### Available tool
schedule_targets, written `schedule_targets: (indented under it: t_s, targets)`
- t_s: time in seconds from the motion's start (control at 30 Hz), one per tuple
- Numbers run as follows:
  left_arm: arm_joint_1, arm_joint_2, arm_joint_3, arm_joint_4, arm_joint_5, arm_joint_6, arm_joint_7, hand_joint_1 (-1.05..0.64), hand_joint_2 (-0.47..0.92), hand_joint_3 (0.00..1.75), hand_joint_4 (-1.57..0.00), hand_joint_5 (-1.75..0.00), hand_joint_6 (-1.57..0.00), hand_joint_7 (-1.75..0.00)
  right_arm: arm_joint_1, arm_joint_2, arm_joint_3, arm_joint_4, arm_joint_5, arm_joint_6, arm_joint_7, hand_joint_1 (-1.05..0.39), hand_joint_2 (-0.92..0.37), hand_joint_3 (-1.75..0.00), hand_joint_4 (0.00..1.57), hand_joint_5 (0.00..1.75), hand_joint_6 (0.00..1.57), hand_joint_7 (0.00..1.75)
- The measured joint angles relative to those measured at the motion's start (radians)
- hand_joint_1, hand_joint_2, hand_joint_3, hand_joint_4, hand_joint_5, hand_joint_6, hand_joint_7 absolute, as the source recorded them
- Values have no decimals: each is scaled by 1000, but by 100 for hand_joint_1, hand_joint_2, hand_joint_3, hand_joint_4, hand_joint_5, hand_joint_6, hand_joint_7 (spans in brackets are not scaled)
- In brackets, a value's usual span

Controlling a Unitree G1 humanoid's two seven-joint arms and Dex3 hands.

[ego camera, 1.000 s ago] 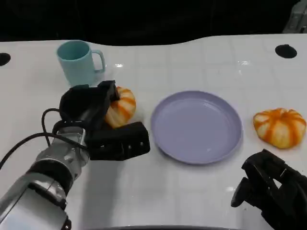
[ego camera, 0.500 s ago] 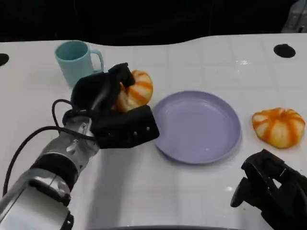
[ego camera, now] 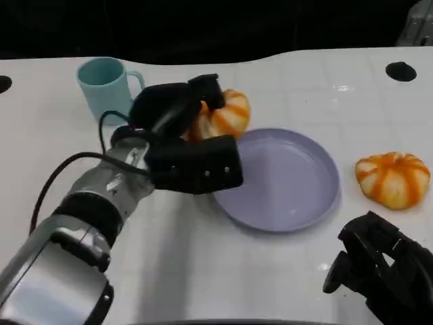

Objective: Grasp the bread from the table and place it into the plate.

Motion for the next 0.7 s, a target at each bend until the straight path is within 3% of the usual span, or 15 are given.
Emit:
schedule_targets:
  t_s: [0.23,0.7]
  targets:
    - [-53,-81,-31,15,5,-17,-124,-20,46,111,-93,-175,-71,-173,1,0,11,-2,-10,-1,0,-49,-92,-27,62,175,52,159]
    - [-67,-114,-64,26,37,-15,-140,-21,52,102,-92,-175,-71,-173,5,1,15,-11,-11,-1,-11,-49,-92,-28,63,175,53,160]
